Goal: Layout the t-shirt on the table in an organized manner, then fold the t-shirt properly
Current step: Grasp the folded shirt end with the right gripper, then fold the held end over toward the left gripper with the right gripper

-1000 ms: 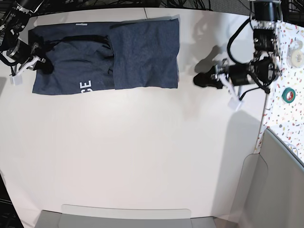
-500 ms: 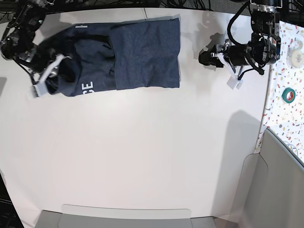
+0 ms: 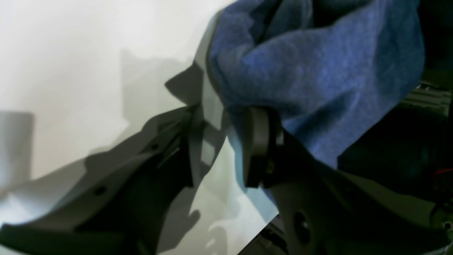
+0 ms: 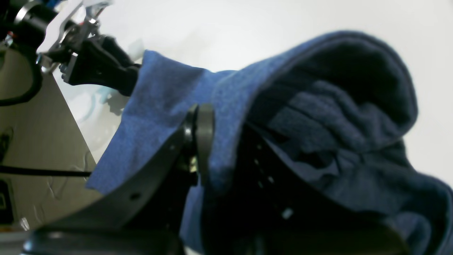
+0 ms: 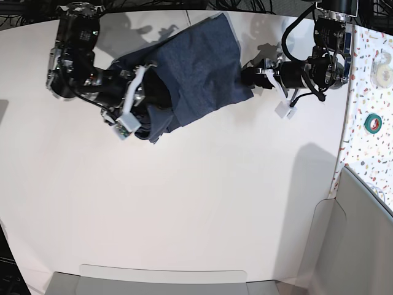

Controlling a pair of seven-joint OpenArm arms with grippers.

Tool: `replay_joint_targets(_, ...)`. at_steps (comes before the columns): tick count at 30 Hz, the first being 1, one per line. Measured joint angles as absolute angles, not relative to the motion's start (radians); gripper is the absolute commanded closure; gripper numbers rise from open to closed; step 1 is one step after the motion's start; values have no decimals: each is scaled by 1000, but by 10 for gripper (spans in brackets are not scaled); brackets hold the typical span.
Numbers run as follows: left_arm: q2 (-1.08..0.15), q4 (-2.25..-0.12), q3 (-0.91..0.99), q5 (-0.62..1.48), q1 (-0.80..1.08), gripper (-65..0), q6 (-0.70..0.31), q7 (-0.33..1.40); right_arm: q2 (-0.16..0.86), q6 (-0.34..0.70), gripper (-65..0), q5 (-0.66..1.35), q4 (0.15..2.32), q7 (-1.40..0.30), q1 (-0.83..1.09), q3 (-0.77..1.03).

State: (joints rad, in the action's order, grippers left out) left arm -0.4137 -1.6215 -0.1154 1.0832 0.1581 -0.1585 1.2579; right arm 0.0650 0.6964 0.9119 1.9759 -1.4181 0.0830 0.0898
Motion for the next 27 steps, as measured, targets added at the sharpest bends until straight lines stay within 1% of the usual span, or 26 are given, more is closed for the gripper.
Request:
replay_joint_targets(3,-390,-1575,-118,1063,121,-181,-164,1275,44,696,0,875,1976,-1422,76,17)
replay_joint_targets(7,-340,-1544,-116,1020,110,-181,-173,1237,1,696,0,831,1976,-1419,43,-89)
replay_joint_targets(11,-296,-1537,-116,961,81,-181,-177,1233,3,696,0,785,1975,-1419,3,-156)
replay_joint_targets(16,-294,-1536,-118,949,72,-181,-176,1225,-1,694,0,689,1961,-1418,-35,-229)
replay_joint_targets(19,-294,-1536,-117,946,72,-181,-176,1228,0,696,0,620,1919,-1419,-51,-305)
replay_joint_targets(22,-294,-1536,-117,947,72,-181,-177,1227,2,696,0,596,1882,-1416,-83,-369)
replay_joint_targets(25,-294,-1535,-116,947,72,-181,-176,1228,3,694,0,583,1841,-1364,-118,-449)
replay_joint_targets(27,-294,-1535,-115,947,72,-181,-176,1227,2,694,0,577,1801,-1361,-139,-484)
